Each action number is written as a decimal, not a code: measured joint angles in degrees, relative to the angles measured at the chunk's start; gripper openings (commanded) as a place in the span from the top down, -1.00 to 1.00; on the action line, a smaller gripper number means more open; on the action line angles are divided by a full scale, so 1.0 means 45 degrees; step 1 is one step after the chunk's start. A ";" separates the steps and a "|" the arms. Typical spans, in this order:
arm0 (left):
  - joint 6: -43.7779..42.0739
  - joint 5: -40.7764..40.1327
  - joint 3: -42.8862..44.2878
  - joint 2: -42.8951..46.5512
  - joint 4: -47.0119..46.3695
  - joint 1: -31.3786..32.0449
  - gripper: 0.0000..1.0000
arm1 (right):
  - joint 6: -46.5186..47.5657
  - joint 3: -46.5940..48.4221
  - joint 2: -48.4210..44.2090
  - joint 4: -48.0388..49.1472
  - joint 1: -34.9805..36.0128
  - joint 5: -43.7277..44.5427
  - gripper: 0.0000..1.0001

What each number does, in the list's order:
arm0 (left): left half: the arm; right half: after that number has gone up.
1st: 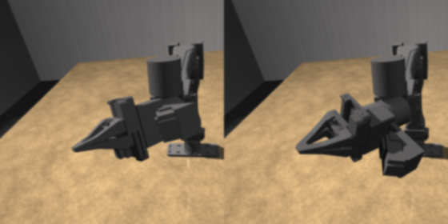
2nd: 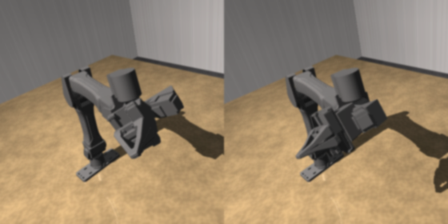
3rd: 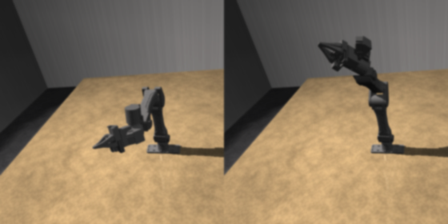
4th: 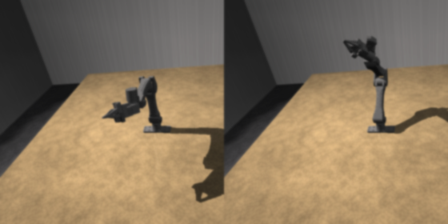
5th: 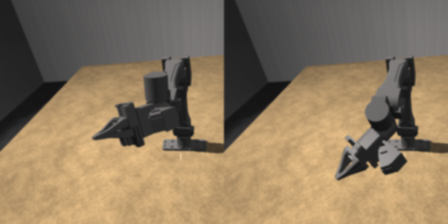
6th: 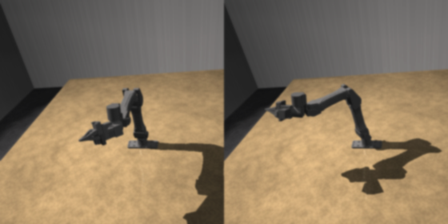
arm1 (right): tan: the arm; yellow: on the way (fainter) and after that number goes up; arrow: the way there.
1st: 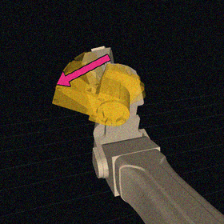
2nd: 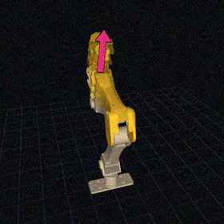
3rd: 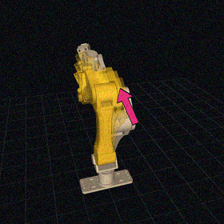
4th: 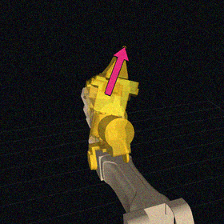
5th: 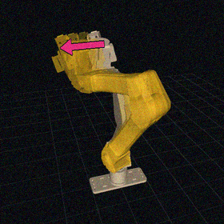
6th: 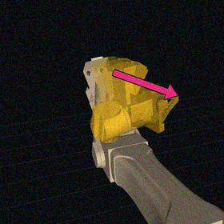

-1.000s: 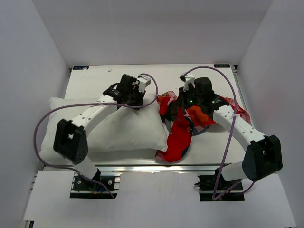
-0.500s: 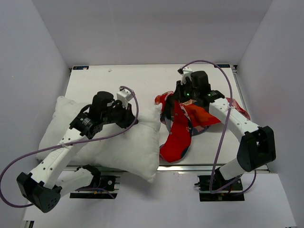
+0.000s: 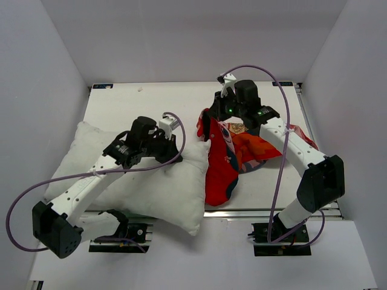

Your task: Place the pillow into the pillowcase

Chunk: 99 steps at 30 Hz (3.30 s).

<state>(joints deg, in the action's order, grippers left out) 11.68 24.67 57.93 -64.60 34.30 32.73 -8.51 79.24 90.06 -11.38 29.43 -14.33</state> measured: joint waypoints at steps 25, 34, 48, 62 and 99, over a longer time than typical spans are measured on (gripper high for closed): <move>-0.1248 -0.1617 0.2147 -0.3823 -0.0534 0.0083 1.00 | 0.0981 -0.1758 -0.2215 -0.0393 0.0554 -0.1098 1.00; -0.1122 -0.0117 0.2137 -0.3264 -0.0544 0.0087 1.00 | 0.0869 -0.1166 -0.0714 -0.0384 0.0743 0.0058 1.00; -0.0238 0.0505 0.0529 -0.2059 -0.1681 0.0403 1.00 | 0.0729 0.0491 -0.0180 -0.0146 0.0913 0.0597 1.00; -0.0942 -0.1321 0.2395 -0.3997 -0.1705 0.0165 1.00 | 0.2035 -0.1948 -0.3070 -0.0491 0.1287 -0.0418 1.00; -0.2006 -0.2875 0.4265 -0.7227 -0.5037 -0.1690 -0.03 | 0.2293 -0.1015 -0.0811 -0.0189 0.1496 0.0869 0.42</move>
<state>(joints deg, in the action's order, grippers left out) 2.66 11.73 77.12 -97.12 11.64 25.12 1.80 74.67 86.41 -12.23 36.16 -10.41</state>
